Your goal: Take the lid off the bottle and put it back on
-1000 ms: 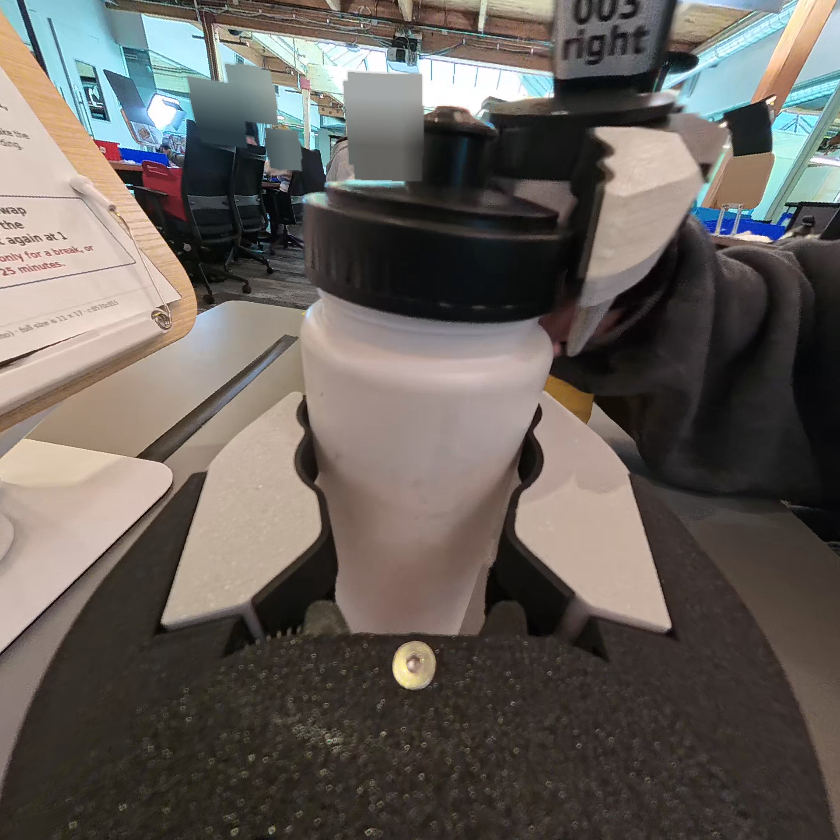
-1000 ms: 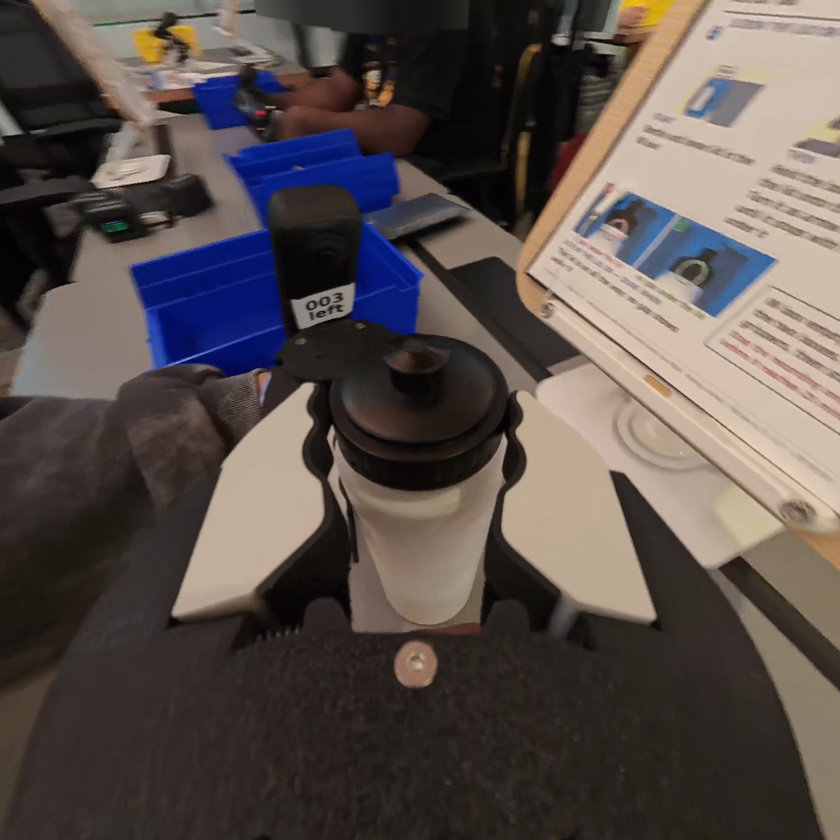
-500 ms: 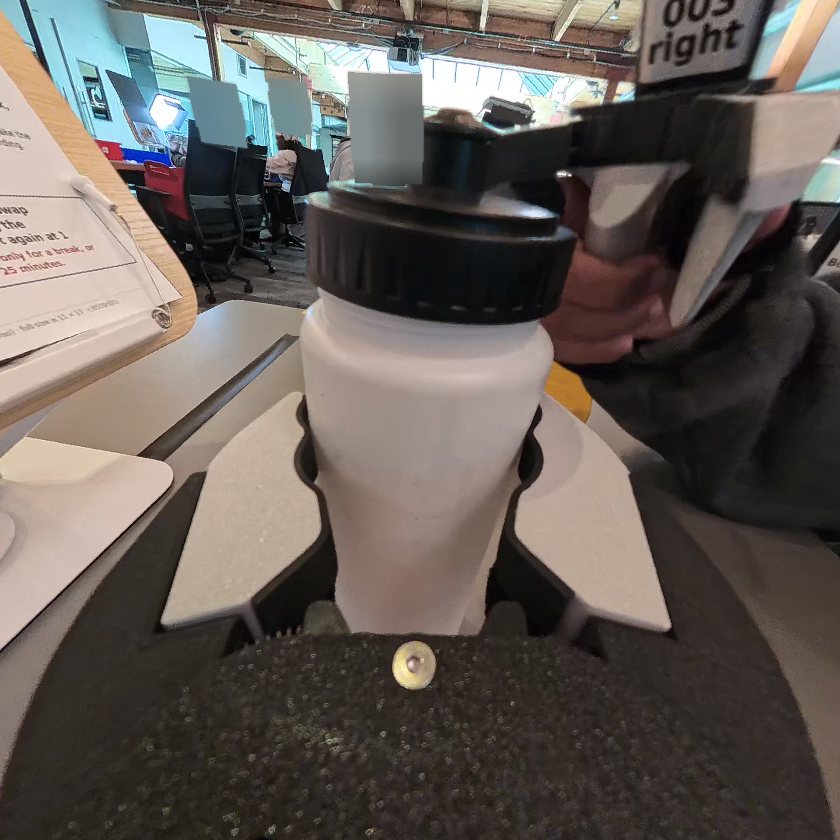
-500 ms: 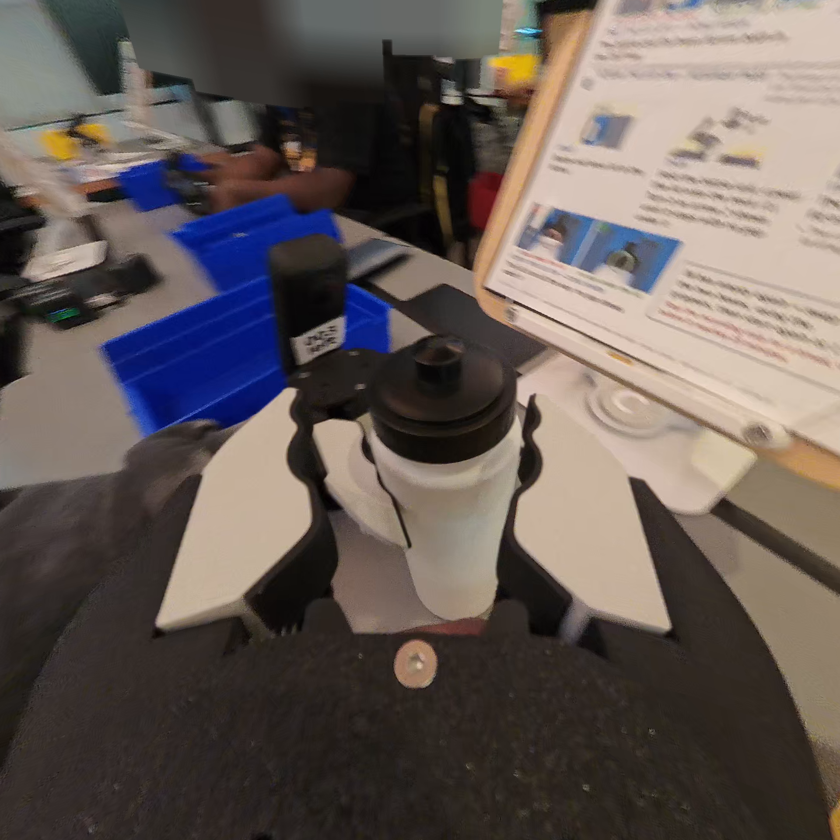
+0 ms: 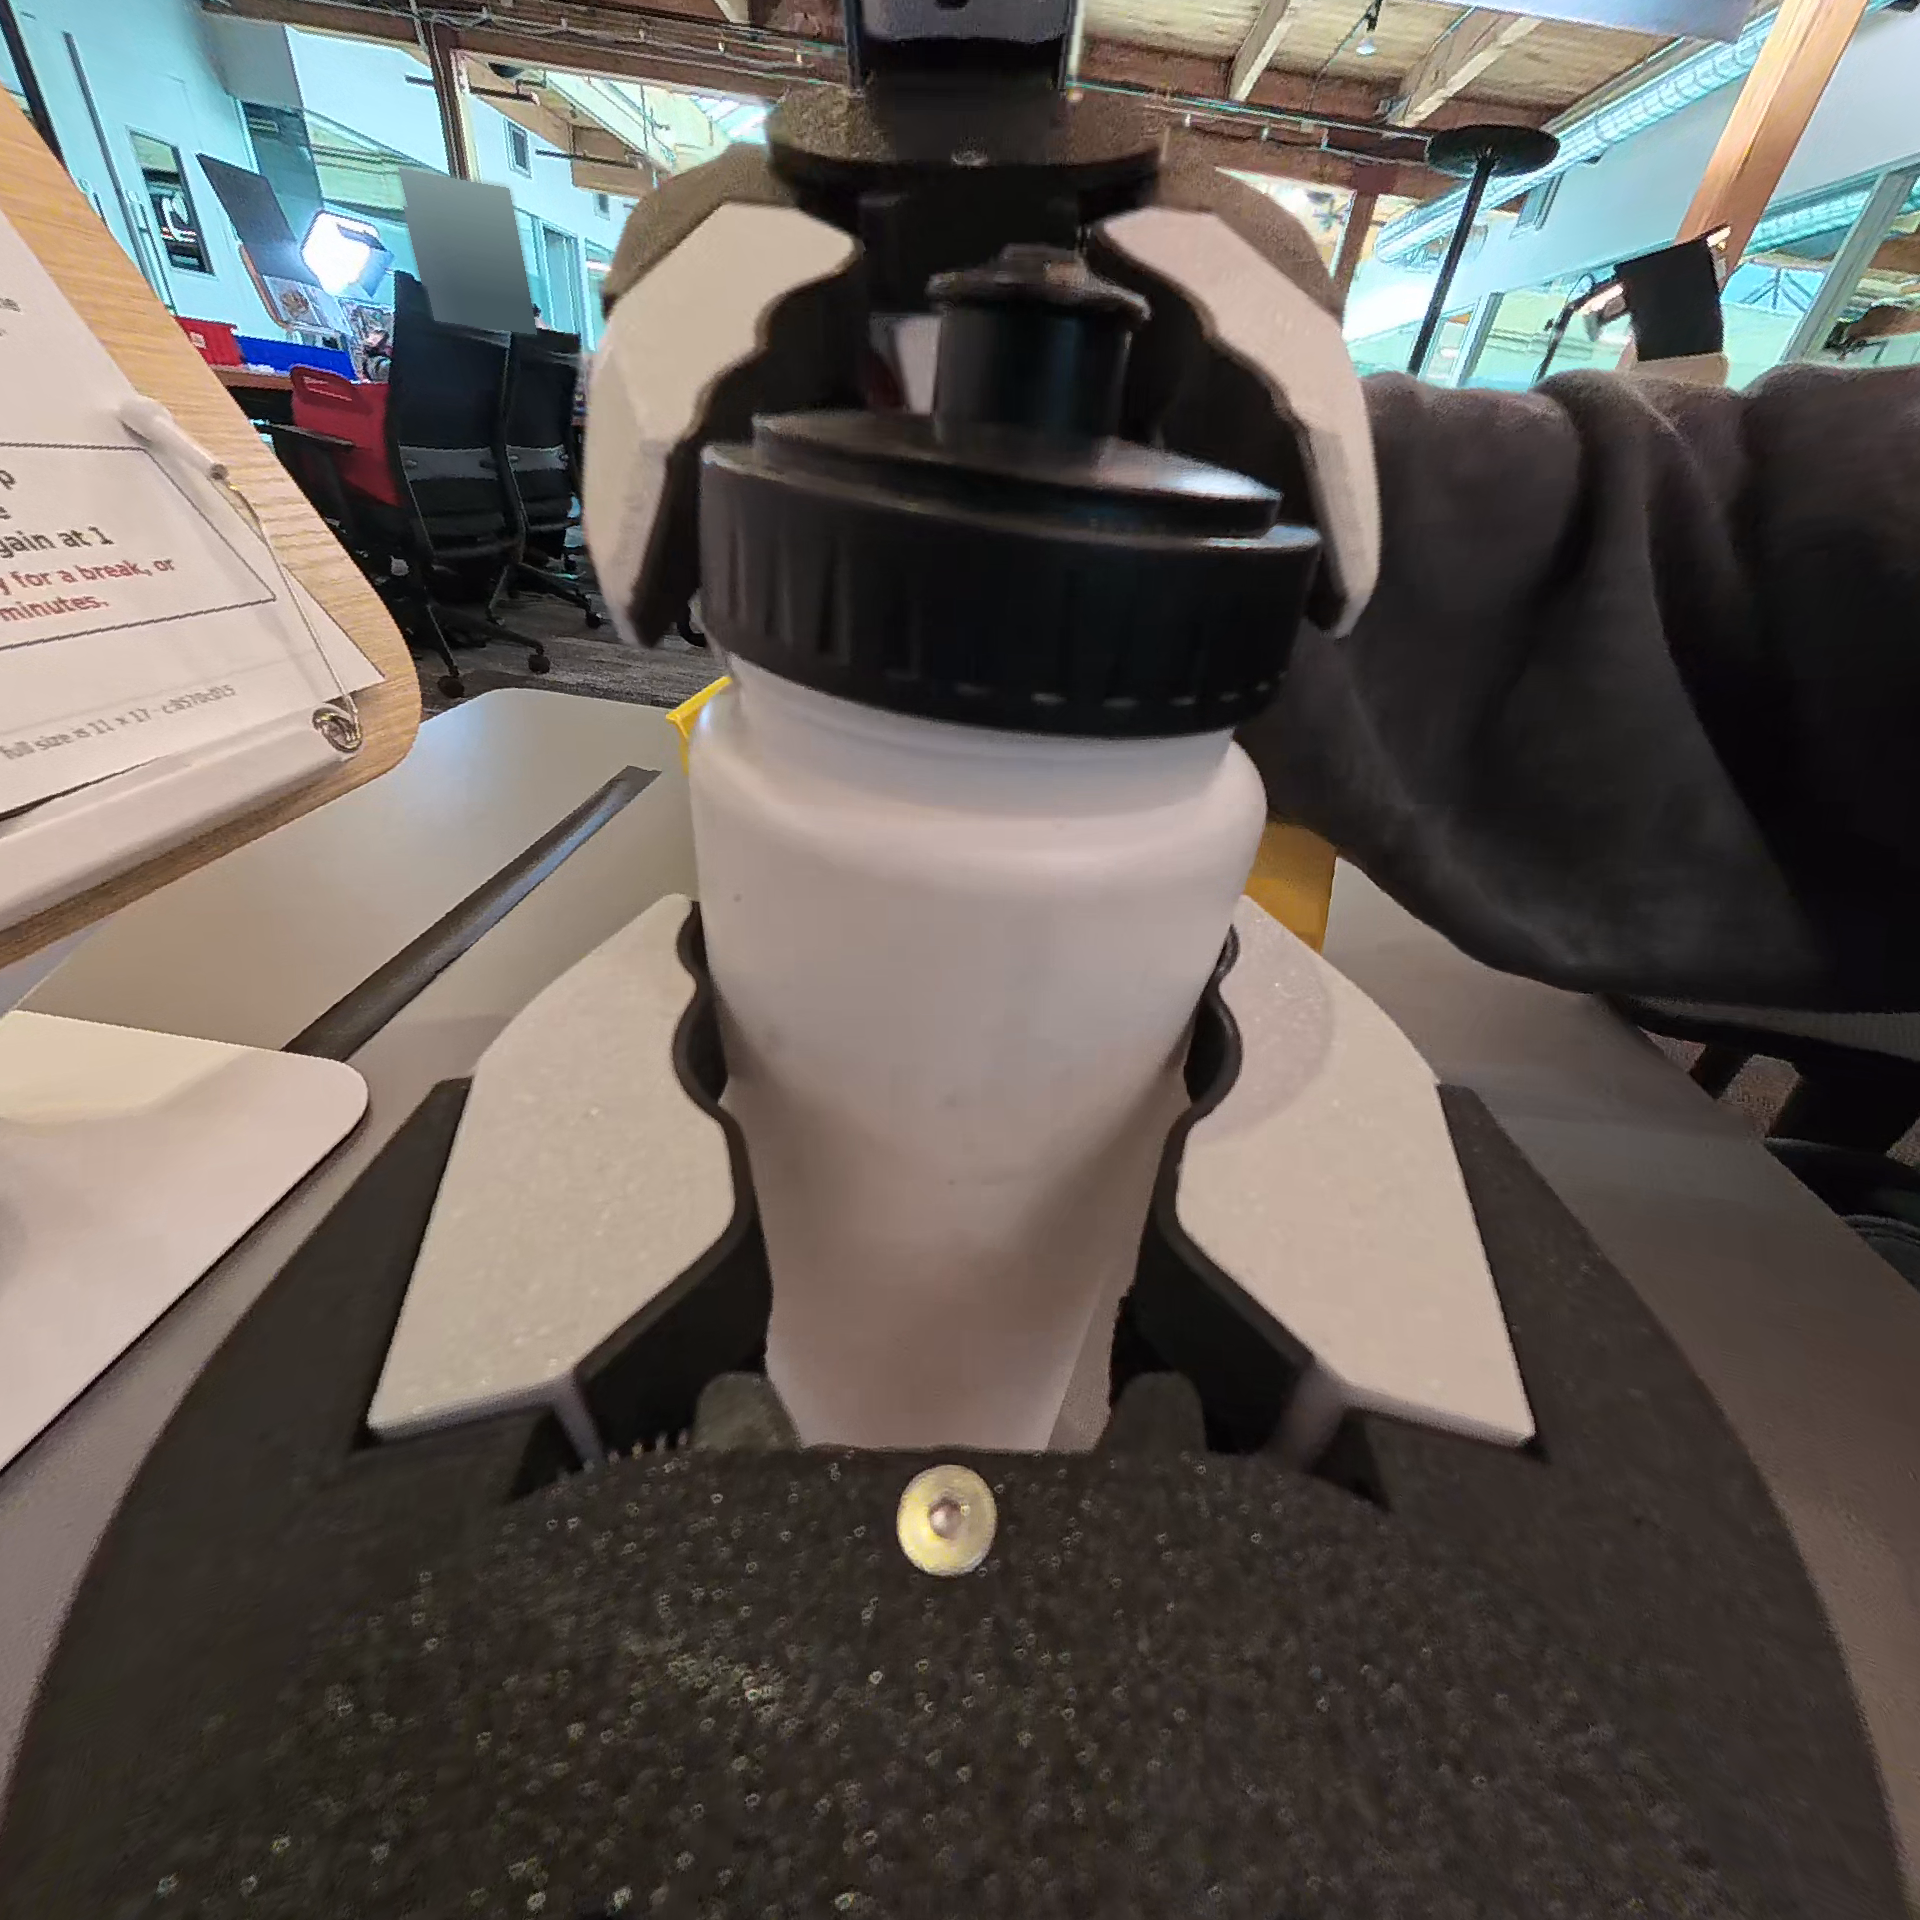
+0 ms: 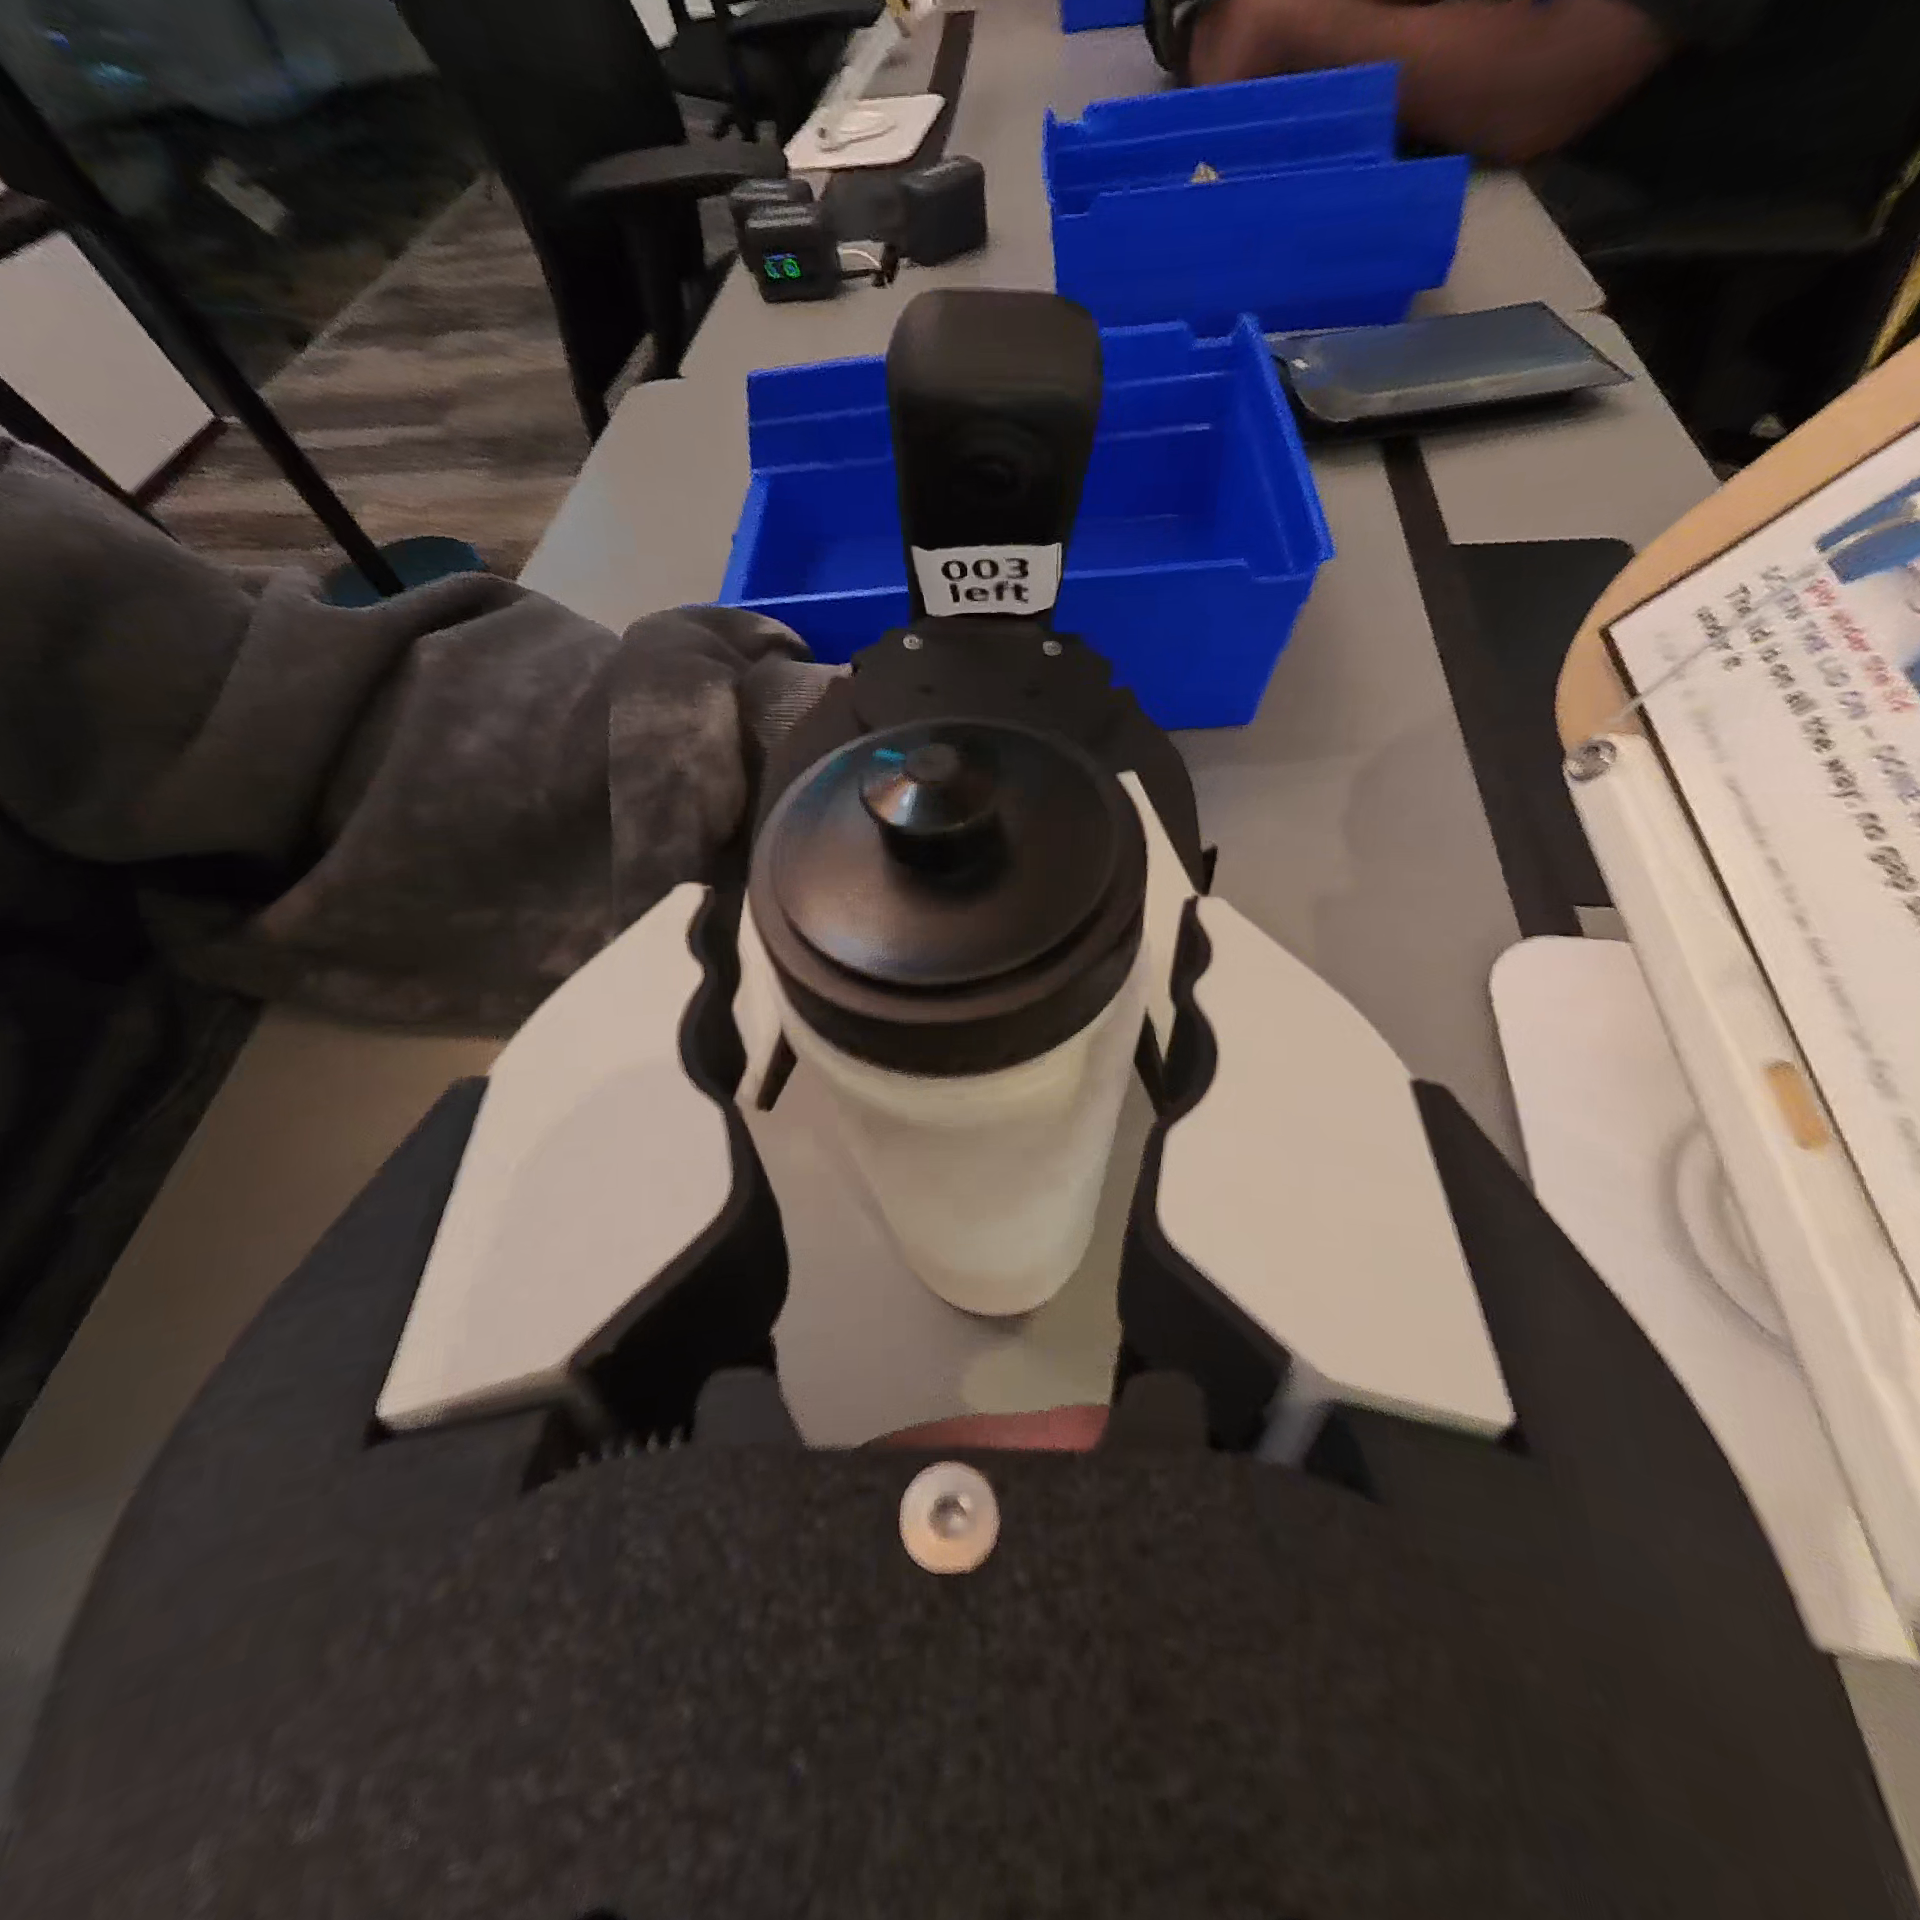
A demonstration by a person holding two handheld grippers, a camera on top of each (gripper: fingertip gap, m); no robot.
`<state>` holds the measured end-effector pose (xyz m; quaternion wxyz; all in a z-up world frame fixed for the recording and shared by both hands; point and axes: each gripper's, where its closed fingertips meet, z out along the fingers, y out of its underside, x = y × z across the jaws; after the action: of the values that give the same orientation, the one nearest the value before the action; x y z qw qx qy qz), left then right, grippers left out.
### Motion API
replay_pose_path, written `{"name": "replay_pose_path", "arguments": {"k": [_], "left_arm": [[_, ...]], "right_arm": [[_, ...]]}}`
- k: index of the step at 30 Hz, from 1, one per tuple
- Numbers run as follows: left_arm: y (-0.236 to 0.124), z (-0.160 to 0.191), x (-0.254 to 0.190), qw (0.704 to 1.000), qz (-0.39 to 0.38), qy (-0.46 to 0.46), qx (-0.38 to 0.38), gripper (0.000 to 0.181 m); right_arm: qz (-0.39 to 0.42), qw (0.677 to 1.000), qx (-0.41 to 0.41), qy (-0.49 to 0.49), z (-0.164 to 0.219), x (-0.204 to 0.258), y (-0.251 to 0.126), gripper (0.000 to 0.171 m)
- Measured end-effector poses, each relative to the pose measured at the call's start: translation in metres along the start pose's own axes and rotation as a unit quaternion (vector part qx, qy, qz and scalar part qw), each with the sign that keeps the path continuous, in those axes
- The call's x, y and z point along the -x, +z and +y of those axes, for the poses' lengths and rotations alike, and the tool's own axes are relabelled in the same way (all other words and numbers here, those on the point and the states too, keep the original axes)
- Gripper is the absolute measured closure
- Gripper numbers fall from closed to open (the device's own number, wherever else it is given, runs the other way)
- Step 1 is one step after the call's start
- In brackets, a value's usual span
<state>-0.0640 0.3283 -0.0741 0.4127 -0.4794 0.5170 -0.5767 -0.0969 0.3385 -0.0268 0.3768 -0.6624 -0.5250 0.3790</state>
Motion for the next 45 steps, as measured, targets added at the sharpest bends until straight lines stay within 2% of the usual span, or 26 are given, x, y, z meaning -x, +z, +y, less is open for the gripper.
{"name": "replay_pose_path", "arguments": {"k": [3,7,12,17,20,22,27,31,35,40,45], "left_arm": [[-0.001,0.000,0.000,1.000,-0.001,-0.001,-0.001,0.093],[-0.002,-0.001,0.001,1.000,-0.001,-0.003,-0.003,0.093],[-0.004,-0.001,0.003,1.000,-0.003,-0.006,-0.006,0.093],[-0.004,-0.001,0.003,1.000,-0.006,-0.006,-0.005,0.093],[-0.002,0.000,0.002,1.000,-0.007,-0.002,-0.001,0.093],[-0.002,0.000,0.002,1.000,-0.007,-0.001,-0.001,0.093],[0.000,0.000,0.000,1.000,-0.002,0.003,0.002,0.093],[-0.001,0.000,0.000,1.000,-0.002,0.001,0.001,0.093],[-0.003,0.000,0.002,1.000,-0.005,-0.002,-0.003,0.094],[-0.004,0.000,0.003,1.000,-0.007,-0.001,0.000,0.094],[-0.003,0.000,0.002,1.000,-0.007,0.002,0.006,0.094]], "right_arm": [[-0.018,0.999,-0.040,0.011,-0.009,0.002,0.007,0.097],[0.024,0.998,-0.058,0.028,-0.010,-0.001,0.008,0.097],[0.192,0.978,-0.062,0.051,-0.012,-0.007,0.009,0.097],[0.403,0.912,-0.062,0.037,-0.012,-0.012,0.007,0.097],[0.465,0.881,-0.071,0.060,-0.011,-0.012,0.004,0.097],[0.455,0.883,-0.084,0.078,-0.010,-0.012,0.003,0.097],[0.346,0.925,-0.095,0.126,-0.008,-0.007,0.002,0.097],[0.233,0.968,-0.058,0.070,-0.004,-0.003,0.003,0.097],[0.158,0.986,0.026,0.051,-0.002,-0.004,0.006,0.097],[0.109,0.974,0.200,-0.006,0.004,-0.004,0.005,0.097],[0.055,0.924,0.362,-0.108,0.007,-0.002,-0.001,0.097]]}}
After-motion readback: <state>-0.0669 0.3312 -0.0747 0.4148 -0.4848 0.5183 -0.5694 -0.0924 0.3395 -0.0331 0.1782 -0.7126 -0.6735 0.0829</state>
